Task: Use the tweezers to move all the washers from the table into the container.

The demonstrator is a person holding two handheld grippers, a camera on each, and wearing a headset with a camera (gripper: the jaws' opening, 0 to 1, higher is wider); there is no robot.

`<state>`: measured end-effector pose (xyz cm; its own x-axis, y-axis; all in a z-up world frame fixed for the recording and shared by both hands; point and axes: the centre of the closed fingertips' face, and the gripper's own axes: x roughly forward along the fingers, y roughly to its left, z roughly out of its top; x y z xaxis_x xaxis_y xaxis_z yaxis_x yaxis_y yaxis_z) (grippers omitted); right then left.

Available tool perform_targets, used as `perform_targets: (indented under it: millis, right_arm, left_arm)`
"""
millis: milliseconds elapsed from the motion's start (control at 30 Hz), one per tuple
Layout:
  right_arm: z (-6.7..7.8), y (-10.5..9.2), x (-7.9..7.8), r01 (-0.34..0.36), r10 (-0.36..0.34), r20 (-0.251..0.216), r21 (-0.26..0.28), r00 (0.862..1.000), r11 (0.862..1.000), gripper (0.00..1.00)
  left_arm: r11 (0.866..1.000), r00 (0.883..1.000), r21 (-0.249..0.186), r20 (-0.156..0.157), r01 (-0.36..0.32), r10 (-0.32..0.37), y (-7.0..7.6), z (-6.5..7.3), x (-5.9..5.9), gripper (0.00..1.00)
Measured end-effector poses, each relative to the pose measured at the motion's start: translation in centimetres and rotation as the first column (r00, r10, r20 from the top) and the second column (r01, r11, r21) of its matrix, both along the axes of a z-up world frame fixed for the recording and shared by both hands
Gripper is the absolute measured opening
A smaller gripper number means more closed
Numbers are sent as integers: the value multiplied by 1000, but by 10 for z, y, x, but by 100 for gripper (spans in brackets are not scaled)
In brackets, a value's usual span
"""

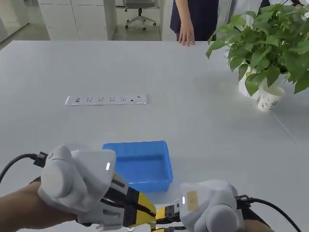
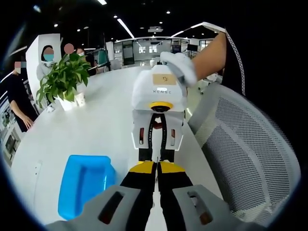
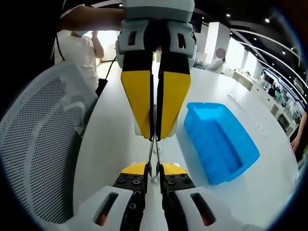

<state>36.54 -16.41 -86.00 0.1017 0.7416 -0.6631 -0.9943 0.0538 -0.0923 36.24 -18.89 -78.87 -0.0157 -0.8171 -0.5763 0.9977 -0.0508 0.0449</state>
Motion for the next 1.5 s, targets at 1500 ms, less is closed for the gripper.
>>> perform_targets:
  millis: [1500]
  right_arm:
    - [-1, -6, 1, 38, -37, -18, 10, 999, 999, 13]
  left_arm:
    - [1000, 999, -15, -54, 1, -2, -9, -2, 7, 5]
